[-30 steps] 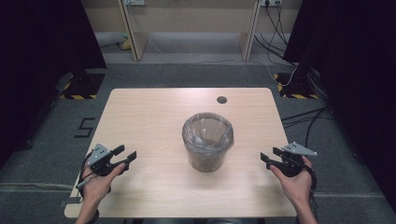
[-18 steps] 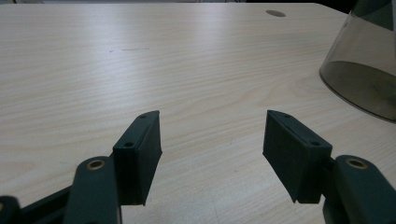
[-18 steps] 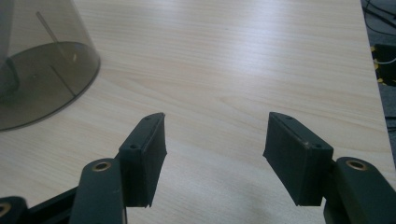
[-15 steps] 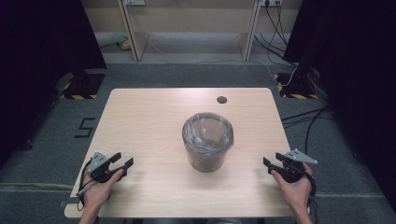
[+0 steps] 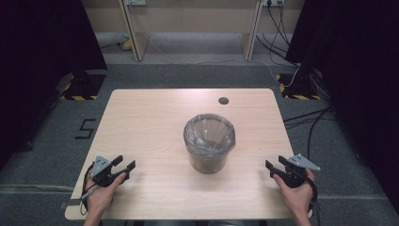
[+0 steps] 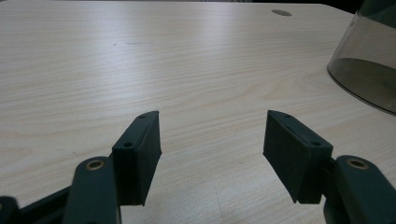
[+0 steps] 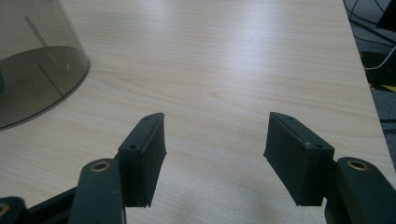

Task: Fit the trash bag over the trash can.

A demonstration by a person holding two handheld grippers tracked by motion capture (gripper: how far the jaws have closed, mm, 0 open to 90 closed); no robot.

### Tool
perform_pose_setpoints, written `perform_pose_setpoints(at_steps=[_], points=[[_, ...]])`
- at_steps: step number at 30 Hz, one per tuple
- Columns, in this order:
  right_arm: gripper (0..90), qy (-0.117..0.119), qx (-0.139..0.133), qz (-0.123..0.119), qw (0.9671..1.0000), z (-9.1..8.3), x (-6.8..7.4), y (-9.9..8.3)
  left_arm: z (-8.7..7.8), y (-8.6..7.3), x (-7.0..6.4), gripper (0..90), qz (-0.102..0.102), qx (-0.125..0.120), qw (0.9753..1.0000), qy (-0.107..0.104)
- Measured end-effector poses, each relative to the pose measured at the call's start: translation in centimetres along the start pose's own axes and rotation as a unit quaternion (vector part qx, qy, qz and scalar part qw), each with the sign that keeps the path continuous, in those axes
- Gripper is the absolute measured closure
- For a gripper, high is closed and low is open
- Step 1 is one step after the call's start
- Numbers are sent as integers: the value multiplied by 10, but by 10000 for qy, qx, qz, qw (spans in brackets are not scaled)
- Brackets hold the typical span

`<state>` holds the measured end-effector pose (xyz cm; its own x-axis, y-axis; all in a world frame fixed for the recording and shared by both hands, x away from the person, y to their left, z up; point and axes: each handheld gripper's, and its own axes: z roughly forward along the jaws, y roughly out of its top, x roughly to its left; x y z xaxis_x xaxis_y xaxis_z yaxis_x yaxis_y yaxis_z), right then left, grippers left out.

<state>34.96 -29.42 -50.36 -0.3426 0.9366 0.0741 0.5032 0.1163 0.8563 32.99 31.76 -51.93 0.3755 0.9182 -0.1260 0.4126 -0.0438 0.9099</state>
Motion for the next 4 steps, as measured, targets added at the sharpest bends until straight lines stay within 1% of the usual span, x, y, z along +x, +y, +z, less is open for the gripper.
perform_pose_setpoints(at_steps=[4], points=[[372, 5, -13, 31, 10000, -1, 1, 0, 0, 0, 0, 362, -34, -17, 10000, 22]])
